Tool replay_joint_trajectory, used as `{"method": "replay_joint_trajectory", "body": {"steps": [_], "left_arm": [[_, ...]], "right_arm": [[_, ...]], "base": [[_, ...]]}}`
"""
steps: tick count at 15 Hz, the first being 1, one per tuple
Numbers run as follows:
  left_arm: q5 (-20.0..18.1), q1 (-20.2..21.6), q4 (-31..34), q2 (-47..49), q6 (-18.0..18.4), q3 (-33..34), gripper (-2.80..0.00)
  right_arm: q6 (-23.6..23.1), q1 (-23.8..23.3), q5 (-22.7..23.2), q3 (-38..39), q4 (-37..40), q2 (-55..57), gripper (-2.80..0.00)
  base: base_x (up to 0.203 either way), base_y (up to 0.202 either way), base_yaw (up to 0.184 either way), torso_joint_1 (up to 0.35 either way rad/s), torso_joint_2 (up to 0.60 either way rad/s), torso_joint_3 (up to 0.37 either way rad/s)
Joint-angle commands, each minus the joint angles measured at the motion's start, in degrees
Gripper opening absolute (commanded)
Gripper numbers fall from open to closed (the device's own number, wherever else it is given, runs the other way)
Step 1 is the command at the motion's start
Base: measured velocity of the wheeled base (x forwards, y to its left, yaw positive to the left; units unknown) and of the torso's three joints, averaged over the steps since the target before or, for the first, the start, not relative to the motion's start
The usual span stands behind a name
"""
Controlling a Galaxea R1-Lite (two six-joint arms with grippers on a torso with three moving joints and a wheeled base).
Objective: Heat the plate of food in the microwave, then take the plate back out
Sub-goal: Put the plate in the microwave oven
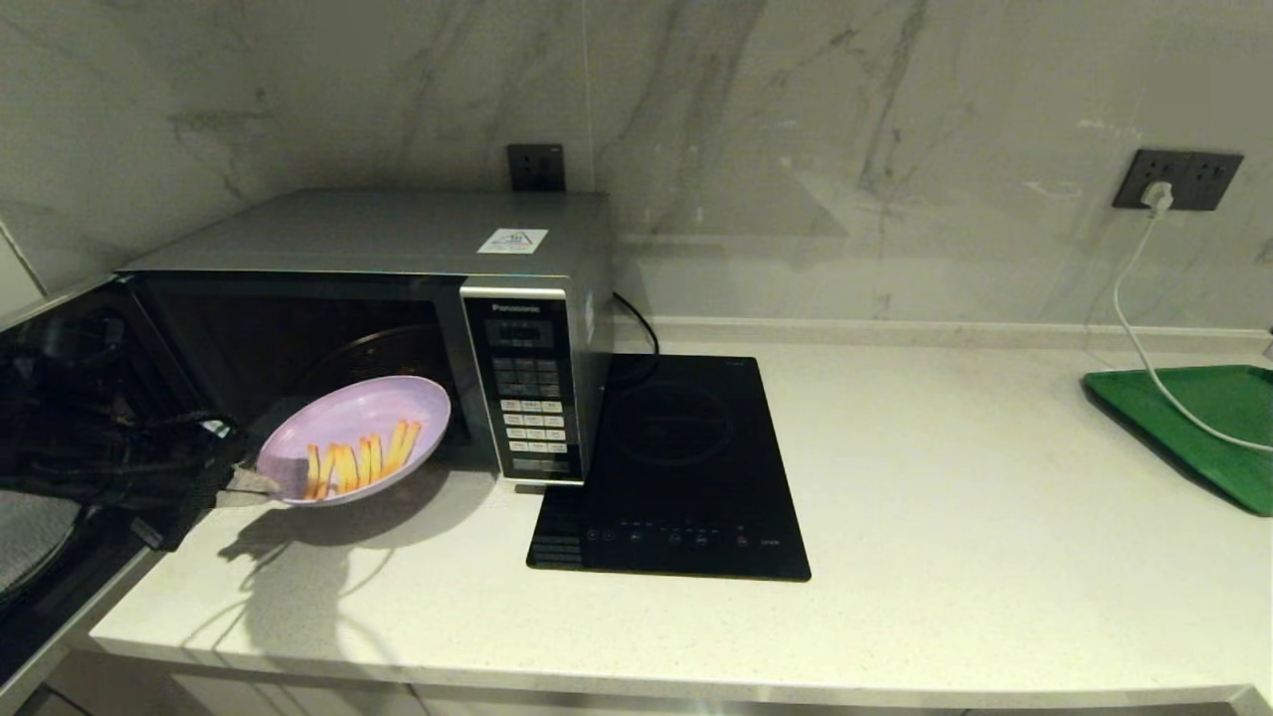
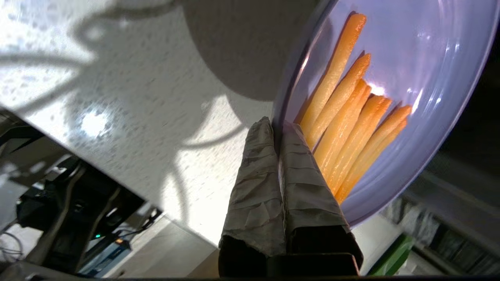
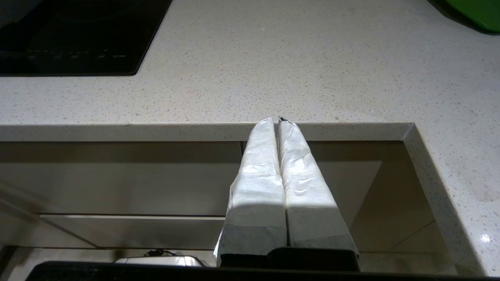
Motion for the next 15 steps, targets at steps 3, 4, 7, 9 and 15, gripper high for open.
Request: {"method": "replay_joint_trajectory", "body": {"steps": [3, 4, 7, 9, 15], "left_arm": [[3.4, -2.0, 2.7, 3.7, -3.5, -7.9, -2.8], [3.6, -2.0, 2.9, 4.3, -4.4, -8.8, -2.8], [8.5, -2.1, 4.6, 6.8, -8.1, -12.9, -2.8], [9.6, -2.3, 5.7, 7.6, -10.9, -14.9, -2.8], [12.1, -4.0, 10.6, 11.6, -18.0, -23.5, -2.8]], "right_arm": [[0.0, 0.1, 0.0, 0.0, 0.1, 0.0, -2.8], [0.0, 0.0, -0.1, 0.0, 0.1, 0.0, -2.8], [0.0, 0.0, 0.0, 0.0, 0.1, 0.0, -2.8], [0.0, 0.0, 0.0, 0.0, 0.1, 0.0, -2.8], [0.0, 0.0, 0.0, 0.0, 0.1, 0.0, -2.8]], "base": [[0.0, 0.0, 0.0, 0.0, 0.0, 0.0], [0.0, 0.0, 0.0, 0.0, 0.0, 0.0], [0.0, 0.0, 0.0, 0.0, 0.0, 0.0], [0.0, 0.0, 0.0, 0.0, 0.0, 0.0], [0.0, 0.0, 0.0, 0.0, 0.0, 0.0]]}}
